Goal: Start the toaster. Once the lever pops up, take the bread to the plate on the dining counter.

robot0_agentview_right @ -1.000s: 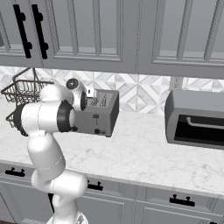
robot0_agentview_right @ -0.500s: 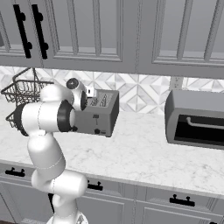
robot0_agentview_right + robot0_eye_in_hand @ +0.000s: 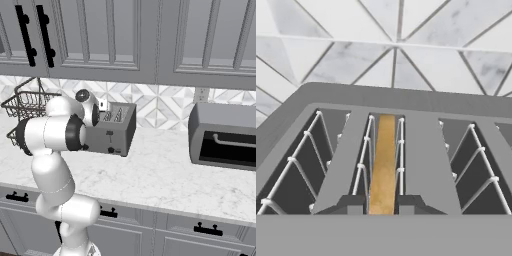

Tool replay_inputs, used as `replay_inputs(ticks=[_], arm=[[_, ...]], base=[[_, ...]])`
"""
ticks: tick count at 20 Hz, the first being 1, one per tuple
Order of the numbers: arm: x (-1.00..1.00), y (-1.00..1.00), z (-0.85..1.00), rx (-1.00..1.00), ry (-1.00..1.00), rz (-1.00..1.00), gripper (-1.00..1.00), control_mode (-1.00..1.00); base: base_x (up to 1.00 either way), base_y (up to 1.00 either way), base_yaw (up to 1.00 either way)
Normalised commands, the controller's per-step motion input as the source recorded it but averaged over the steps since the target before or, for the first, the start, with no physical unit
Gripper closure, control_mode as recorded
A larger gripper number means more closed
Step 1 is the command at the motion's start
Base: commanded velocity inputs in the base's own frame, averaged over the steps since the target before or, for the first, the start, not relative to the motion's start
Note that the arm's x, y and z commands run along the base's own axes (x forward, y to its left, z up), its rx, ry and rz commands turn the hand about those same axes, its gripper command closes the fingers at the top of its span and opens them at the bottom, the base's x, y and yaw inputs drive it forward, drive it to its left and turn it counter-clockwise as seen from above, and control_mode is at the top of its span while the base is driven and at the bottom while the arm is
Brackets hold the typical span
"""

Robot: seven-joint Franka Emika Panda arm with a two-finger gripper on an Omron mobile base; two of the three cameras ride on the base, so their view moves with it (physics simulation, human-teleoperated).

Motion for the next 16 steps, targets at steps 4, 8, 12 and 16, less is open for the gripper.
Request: replay_inputs(ticks=[4, 8, 12, 16], arm=[[-0.07, 0.0, 0.05, 0.0, -0.02, 0.0, 1.0, -1.0], [-0.34, 0.0, 0.4, 0.01, -0.03, 0.0, 1.0, -1.0], [-0.36, 0.0, 0.46, 0.0, 0.0, 0.0, 1.0, -1.0], [-0.37, 0.0, 0.42, 0.0, 0.0, 0.0, 1.0, -1.0]], base=[[0.0, 0.0, 0.0], [0.0, 0.0, 0.0], [0.0, 0.0, 0.0], [0.0, 0.0, 0.0]])
